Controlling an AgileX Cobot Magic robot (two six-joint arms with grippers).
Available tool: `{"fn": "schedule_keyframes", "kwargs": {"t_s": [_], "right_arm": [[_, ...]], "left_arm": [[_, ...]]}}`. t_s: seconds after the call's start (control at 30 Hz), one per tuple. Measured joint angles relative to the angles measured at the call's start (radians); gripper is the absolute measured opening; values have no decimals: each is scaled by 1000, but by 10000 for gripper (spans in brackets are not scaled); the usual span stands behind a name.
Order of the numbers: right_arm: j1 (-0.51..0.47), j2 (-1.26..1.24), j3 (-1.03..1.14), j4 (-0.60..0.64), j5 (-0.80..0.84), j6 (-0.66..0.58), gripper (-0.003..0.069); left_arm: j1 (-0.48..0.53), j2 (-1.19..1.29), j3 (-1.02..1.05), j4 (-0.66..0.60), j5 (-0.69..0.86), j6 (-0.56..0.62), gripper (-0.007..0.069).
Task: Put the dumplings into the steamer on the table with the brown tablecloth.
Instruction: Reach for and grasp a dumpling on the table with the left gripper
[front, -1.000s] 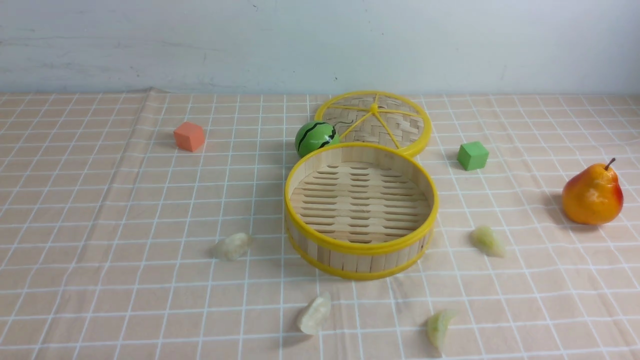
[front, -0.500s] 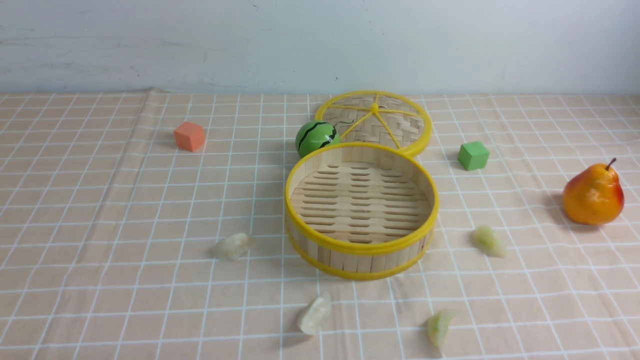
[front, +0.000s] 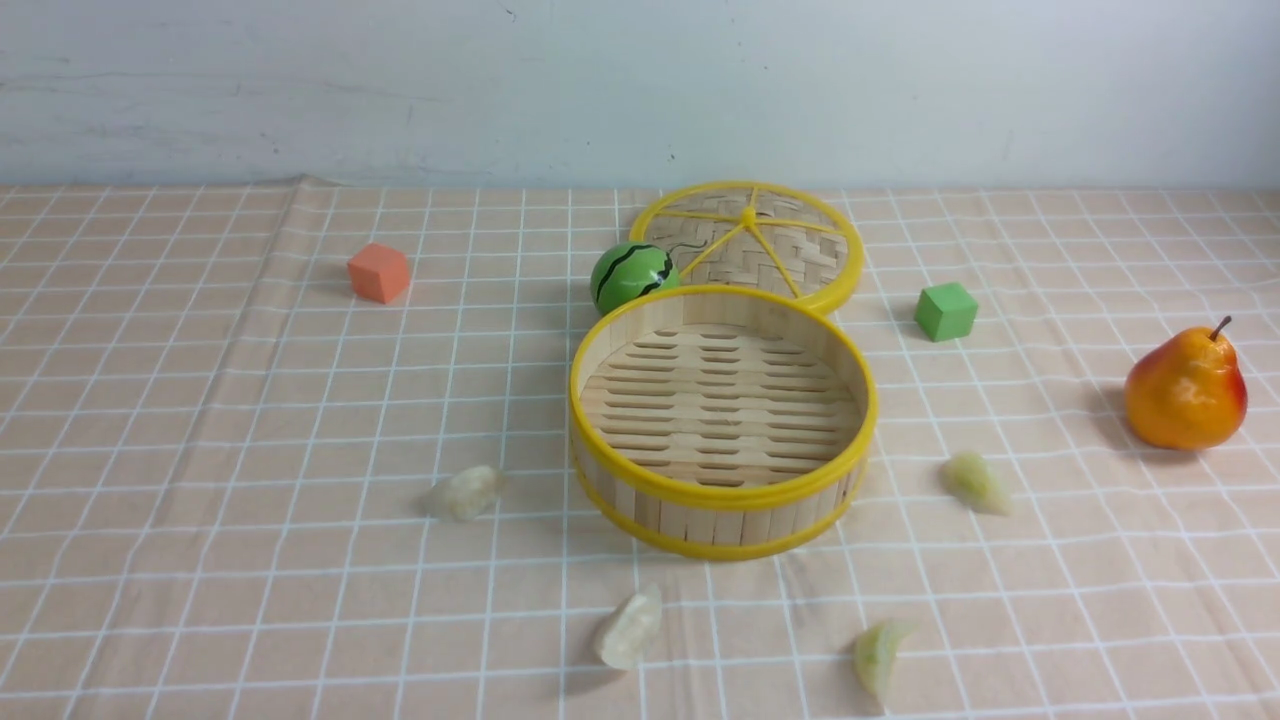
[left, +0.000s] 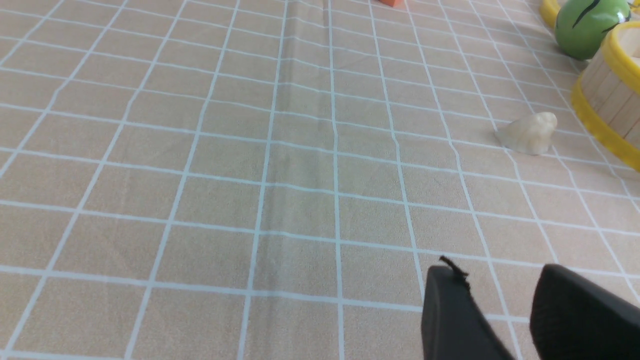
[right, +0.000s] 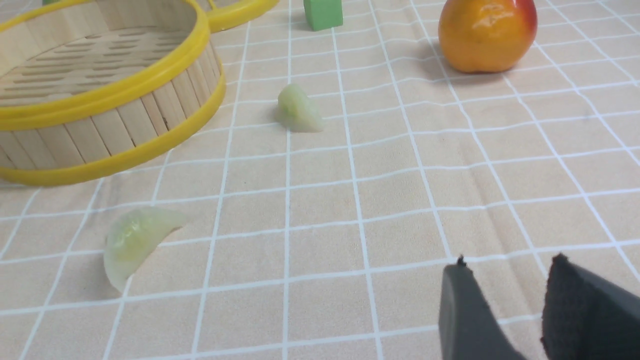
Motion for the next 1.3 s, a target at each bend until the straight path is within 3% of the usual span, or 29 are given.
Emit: {"fn": "schedule_keyframes", "kwargs": {"t_s": [0.07,0.1,0.2,0.23,0.27,0.3,0.37,0.43,0.6,0.8,0.9,1.0,1.03,1.07,1.13,1.23,1.27,1.3], "right_arm": [[0,0,0,6,0,1,239],[0,0,0,63,1,22,239],[0,0,0,269,13,134,239],[0,0,0,307,15,143,239],[0,0,2,457,29,227,239],[0,0,2,475,30,227,239],[0,0,9,671,39,297,239],[0,0,9,737,39,306,239],[0,0,10,778,-35,267,239],[0,0,-13,781,-36,174,239],[0,35,-74,780,-33,99,211],[0,167,-184,772,-16,-31,120],[0,178,-193,772,-6,-55,103],[0,263,-259,768,30,-148,43],[0,393,-364,761,101,-296,-10],[0,605,-541,744,317,-531,-17],[0,617,-552,742,317,-543,-17],[11,704,-624,723,417,-608,-14]], "left_arm": [[0,0,0,-40,-2,-28,237],[0,0,0,-155,-5,-107,237],[0,0,0,-420,-17,-307,237],[0,0,0,-457,-18,-319,237],[0,0,0,-579,-28,-408,237],[0,0,0,-592,-28,-408,237],[0,0,0,-711,-40,-473,237],[0,0,0,-757,-51,-484,237],[0,0,-1,-848,-69,-475,237],[0,1,-167,-850,69,-205,211],[0,68,-287,-799,176,-82,132],[0,242,-435,-695,295,39,-3],[0,268,-446,-688,303,49,-14],[0,361,-531,-631,363,125,-14],[0,491,-638,-546,441,210,-14],[-4,683,-782,-432,552,271,-14],[-4,683,-791,-427,560,272,-14],[-4,762,-853,-394,611,286,-14]]}}
